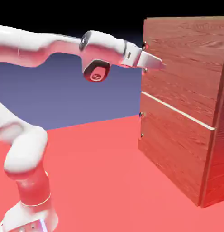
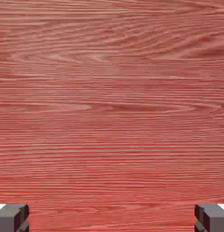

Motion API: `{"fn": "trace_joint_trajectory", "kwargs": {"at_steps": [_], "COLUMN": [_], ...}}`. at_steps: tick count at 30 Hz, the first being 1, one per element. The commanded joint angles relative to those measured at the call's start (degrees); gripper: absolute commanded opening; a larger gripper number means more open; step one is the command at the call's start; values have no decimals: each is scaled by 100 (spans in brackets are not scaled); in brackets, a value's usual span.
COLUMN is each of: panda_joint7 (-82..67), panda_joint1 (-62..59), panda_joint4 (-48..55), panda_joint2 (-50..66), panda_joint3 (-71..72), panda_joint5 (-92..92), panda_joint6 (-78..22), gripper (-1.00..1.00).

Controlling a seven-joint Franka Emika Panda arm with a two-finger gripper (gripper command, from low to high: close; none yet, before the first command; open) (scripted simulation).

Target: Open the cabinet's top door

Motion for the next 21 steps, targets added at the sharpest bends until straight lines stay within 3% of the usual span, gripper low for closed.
{"fn": "trace_joint_trajectory", "kwargs": {"at_steps": [1, 21], "panda_joint7": [-165, -3460], "panda_joint1": [-104, -2185], "panda_joint4": [94, 1973], "panda_joint2": [-34, -717], "panda_joint3": [119, 2489], "panda_joint5": [250, 5234], "panda_joint6": [26, 538], "gripper": [0, 0]}}
